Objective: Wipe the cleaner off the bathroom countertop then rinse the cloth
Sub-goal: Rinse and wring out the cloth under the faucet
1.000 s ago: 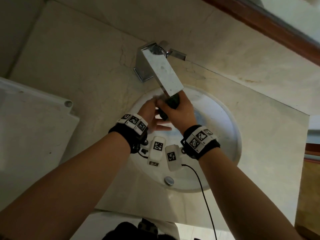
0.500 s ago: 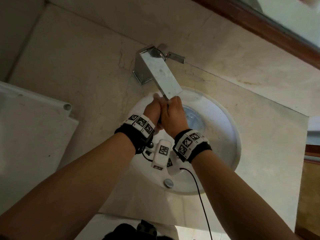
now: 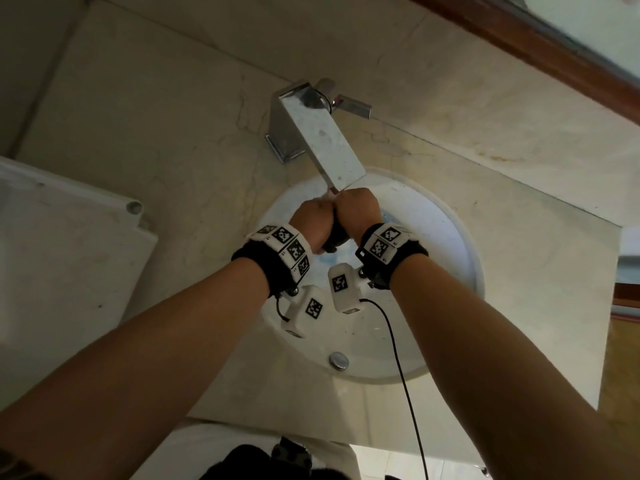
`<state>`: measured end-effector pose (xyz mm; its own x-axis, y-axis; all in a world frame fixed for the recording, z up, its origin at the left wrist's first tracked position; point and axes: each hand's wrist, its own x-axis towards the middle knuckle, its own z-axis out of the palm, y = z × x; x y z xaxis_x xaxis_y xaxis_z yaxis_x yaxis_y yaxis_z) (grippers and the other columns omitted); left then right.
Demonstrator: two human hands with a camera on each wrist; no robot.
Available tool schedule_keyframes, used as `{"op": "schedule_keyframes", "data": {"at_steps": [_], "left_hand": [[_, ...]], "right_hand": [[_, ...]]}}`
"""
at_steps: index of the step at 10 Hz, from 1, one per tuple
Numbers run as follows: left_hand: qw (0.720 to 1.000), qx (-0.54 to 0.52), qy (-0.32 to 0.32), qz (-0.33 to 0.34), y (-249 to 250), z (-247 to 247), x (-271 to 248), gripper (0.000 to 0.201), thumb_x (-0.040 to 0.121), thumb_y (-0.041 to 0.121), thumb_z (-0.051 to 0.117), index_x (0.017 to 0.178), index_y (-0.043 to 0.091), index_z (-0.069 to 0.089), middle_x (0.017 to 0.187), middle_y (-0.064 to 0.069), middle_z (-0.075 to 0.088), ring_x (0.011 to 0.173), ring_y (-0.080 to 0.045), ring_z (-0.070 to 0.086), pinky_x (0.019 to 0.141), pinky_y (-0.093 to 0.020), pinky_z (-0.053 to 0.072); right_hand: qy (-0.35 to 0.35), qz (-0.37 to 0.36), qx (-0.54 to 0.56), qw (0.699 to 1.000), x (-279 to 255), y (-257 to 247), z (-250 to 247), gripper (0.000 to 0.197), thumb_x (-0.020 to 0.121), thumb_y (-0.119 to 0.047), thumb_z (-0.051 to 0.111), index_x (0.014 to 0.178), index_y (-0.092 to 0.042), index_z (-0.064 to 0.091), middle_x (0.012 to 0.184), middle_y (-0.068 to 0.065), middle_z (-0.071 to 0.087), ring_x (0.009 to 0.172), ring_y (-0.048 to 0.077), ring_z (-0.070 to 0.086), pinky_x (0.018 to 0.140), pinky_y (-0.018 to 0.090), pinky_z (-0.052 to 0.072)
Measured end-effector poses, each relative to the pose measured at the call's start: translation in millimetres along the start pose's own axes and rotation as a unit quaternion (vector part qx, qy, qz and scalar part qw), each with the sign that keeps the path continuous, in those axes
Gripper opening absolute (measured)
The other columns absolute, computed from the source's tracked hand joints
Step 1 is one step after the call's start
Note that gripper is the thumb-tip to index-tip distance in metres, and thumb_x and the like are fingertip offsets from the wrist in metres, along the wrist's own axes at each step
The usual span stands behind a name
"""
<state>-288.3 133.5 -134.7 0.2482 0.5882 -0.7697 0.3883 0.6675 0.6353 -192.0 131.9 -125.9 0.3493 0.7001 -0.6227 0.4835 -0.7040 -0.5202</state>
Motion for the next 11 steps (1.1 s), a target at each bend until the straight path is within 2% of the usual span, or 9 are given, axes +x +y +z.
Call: {"op": "schedule_keyframes", "data": {"at_steps": [1,2,3,4,5,6,8,10,11], "left_hand": [[0.996,-0.083,-0.007,0.036,-2.1,-2.1,-5.8,0.025,0.097,0.026,0.055,0.110,0.005,0.054,0.117,-0.017,0.060,0.099,-0.031,0.064,0.081,-0.045,0.058],[0.991,-0.131,0.006,0.028,-11.0,-6.7,-2.4,0.013,0.090,0.022,0.066,0.087,0.013,0.056,0.104,-0.019,0.064,0.098,-0.032,0.066,0.085,-0.051,0.057],[0.974,-0.225,-0.012,0.030,-14.8,-7.8,-5.5,0.009,0.084,0.008,0.068,0.079,0.009,0.060,0.087,-0.015,0.068,0.089,-0.031,0.067,0.084,-0.043,0.056],[0.943,-0.331,0.007,-0.020,-18.1,-8.5,-1.3,0.021,0.094,0.025,0.058,0.100,0.006,0.064,0.094,-0.007,0.068,0.094,-0.026,0.063,0.077,-0.043,0.054],[0.920,-0.379,-0.067,-0.076,-17.7,-10.5,3.5,0.046,0.096,0.052,0.044,0.125,0.020,0.061,0.121,-0.006,0.066,0.112,-0.029,0.061,0.095,-0.060,0.045],[0.918,-0.378,-0.090,-0.085,-12.5,-12.3,3.6,0.057,0.091,0.064,0.039,0.118,0.022,0.066,0.115,-0.008,0.071,0.109,-0.030,0.066,0.095,-0.056,0.048],[0.916,-0.390,-0.047,-0.081,5.3,-9.1,-2.9,0.032,0.102,0.043,0.031,0.091,0.022,0.053,0.088,-0.003,0.055,0.078,-0.018,0.056,0.072,-0.030,0.045],[0.947,-0.310,0.037,-0.069,7.0,-0.3,-1.2,0.046,0.104,0.042,0.031,0.111,0.008,0.062,0.113,-0.014,0.065,0.100,-0.027,0.062,0.093,-0.036,0.053],[0.979,-0.195,0.031,-0.055,9.9,-3.9,-9.7,0.040,0.101,0.024,0.046,0.133,0.000,0.049,0.132,-0.019,0.057,0.111,-0.029,0.060,0.096,-0.040,0.050]], "right_hand": [[0.008,0.032,0.078,0.996,-4.2,11.2,-5.7,0.038,0.095,-0.042,0.049,0.068,-0.017,0.056,0.065,0.003,0.058,0.061,0.021,0.055,0.065,0.036,0.048],[-0.042,0.059,0.154,0.985,-9.8,18.2,-10.4,0.031,0.095,-0.049,0.051,0.102,-0.021,0.064,0.098,0.008,0.069,0.086,0.024,0.069,0.075,0.043,0.060],[-0.060,0.073,0.228,0.969,-15.7,22.4,-6.7,0.032,0.088,-0.042,0.066,0.104,-0.015,0.059,0.105,0.016,0.068,0.089,0.029,0.071,0.076,0.048,0.060],[0.060,-0.021,0.116,0.991,-21.6,19.4,-2.6,0.030,0.082,-0.038,0.072,0.086,-0.019,0.050,0.084,0.003,0.064,0.077,0.017,0.064,0.069,0.035,0.055],[0.077,-0.097,0.098,0.987,-35.1,10.0,0.8,0.020,0.089,-0.018,0.064,0.100,-0.020,0.048,0.083,-0.005,0.061,0.074,0.007,0.058,0.062,0.023,0.045],[0.050,-0.149,0.094,0.983,-48.2,6.2,3.2,0.043,0.086,0.001,0.052,0.124,-0.019,0.051,0.103,-0.002,0.066,0.093,0.012,0.061,0.072,0.013,0.046],[0.053,-0.213,0.010,0.975,-61.3,3.0,9.3,0.017,0.100,-0.016,0.047,0.113,-0.007,0.052,0.107,0.002,0.043,0.093,0.012,0.044,0.084,0.021,0.034],[0.089,-0.295,-0.107,0.945,-41.9,-8.8,15.1,0.029,0.100,-0.016,0.045,0.120,-0.001,0.061,0.111,0.012,0.060,0.101,0.018,0.052,0.092,0.032,0.044],[0.034,-0.212,-0.183,0.959,-30.0,-10.0,9.5,0.026,0.097,-0.013,0.048,0.118,-0.002,0.060,0.113,0.014,0.062,0.105,0.026,0.057,0.079,0.022,0.035]]}}
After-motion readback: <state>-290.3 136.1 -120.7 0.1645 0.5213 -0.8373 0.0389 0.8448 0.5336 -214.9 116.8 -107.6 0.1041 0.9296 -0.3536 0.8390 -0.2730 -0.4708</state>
